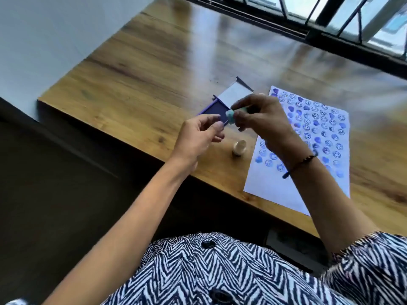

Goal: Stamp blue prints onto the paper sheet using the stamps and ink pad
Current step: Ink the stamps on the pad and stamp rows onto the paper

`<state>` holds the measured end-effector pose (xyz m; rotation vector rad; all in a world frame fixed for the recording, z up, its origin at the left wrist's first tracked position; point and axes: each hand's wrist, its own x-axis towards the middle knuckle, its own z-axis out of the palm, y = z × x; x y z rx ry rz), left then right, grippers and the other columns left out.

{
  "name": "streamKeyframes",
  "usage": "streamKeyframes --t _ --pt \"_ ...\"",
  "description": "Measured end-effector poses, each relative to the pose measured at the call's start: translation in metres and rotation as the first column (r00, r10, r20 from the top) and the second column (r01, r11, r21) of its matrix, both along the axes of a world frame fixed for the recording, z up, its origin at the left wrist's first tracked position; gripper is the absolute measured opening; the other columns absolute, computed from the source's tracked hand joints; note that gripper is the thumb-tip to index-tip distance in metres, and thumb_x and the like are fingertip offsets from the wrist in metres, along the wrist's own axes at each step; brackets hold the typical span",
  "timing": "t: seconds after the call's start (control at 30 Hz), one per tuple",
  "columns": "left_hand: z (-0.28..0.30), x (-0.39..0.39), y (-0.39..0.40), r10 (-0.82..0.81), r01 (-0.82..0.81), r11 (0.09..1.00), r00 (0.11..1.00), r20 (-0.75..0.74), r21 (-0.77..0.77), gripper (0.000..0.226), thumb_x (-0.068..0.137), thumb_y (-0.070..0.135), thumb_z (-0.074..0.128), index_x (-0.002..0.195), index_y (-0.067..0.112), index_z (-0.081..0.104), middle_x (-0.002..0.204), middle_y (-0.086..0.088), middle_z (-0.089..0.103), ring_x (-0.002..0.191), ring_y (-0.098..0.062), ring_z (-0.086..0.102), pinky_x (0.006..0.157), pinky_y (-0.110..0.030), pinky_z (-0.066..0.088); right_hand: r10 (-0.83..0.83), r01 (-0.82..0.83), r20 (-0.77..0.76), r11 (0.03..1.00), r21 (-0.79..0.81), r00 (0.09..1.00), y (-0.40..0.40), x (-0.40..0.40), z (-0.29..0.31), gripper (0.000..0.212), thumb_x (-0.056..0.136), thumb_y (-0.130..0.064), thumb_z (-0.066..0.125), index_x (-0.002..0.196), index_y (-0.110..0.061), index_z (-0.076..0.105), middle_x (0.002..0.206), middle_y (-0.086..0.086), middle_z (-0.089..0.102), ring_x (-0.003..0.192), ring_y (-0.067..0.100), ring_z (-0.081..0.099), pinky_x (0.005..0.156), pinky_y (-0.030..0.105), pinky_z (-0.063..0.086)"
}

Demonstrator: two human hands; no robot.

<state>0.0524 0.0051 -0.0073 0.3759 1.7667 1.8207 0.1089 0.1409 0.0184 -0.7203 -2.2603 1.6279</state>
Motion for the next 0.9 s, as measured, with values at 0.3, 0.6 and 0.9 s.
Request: streamKeyframes --t 0.3,0.6,0.9 --pt "-0.004 -0.011 -0.016 0.009 -0.017 0.998 0.994 0.106 0.067 0.016 0.087 0.001 0.051 0.074 0.005 0.059 0.062 -0.010 0.060 0.044 -0.006 0.055 0.043 -0.013 0.042 0.106 -0.103 -0.031 0.992 0.075 0.994 -0.032 -0.009 -0.009 0.026 0.072 0.009 0.061 0.077 -0.017 0.063 0.062 -0.001 0.061 0.051 0.002 0.054 0.055 0.020 0.048" --pt "-0.023 -0.018 -0.020 0.176 -0.179 0.983 0.982 0.073 0.030 0.014 0.085 0.007 0.057 0.072 0.011 0.058 0.062 -0.006 0.056 0.047 -0.006 0.053 0.047 -0.013 0.044 0.180 -0.327 0.273 0.575 0.750 0.945 -0.011 -0.052 -0.016 0.017 0.069 0.006 0.052 0.082 0.001 0.062 0.089 0.023 0.065 0.082 0.036 0.059 0.062 0.034 0.037" --pt "-0.037 -0.011 -0.014 0.242 -0.240 0.970 0.969 0.043 -0.029 0.020 0.085 0.011 0.054 0.066 0.017 0.057 0.053 0.004 0.063 0.054 -0.013 0.062 0.060 -0.024 0.052 0.256 -0.453 0.373 0.492 0.743 0.892 -0.014 -0.057 -0.015 0.013 0.072 0.003 0.053 0.084 0.000 0.058 0.093 0.022 0.060 0.076 0.038 0.056 0.054 0.029 0.028"
